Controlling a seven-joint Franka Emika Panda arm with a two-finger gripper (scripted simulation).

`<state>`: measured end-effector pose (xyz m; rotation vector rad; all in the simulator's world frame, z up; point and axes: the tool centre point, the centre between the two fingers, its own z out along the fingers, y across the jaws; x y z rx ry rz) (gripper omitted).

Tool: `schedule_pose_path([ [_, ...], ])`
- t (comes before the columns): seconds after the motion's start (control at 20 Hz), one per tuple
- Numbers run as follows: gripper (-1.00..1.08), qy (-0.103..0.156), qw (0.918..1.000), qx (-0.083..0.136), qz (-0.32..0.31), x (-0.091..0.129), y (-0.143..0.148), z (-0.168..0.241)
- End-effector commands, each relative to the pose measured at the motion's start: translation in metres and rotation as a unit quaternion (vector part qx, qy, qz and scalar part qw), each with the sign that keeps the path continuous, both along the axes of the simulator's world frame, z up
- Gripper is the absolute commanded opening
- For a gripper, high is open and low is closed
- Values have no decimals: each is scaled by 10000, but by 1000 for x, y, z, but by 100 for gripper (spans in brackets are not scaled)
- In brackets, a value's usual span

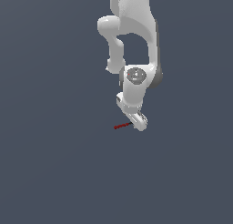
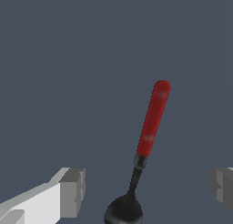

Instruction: Pick up the object and move it to a goal position.

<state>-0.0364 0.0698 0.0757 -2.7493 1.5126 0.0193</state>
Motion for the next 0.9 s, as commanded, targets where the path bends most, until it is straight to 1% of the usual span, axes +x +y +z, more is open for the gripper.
schedule_pose_path([
  [0.0,100,-9,9996,-12,-297,-2,3,-4],
  [0.2,100,-21,9978,-28,-662,-6,7,-9],
  [0.45,100,-33,9953,-42,-971,-8,10,-13],
  [0.85,100,-38,9938,-49,-1108,-10,12,-15],
])
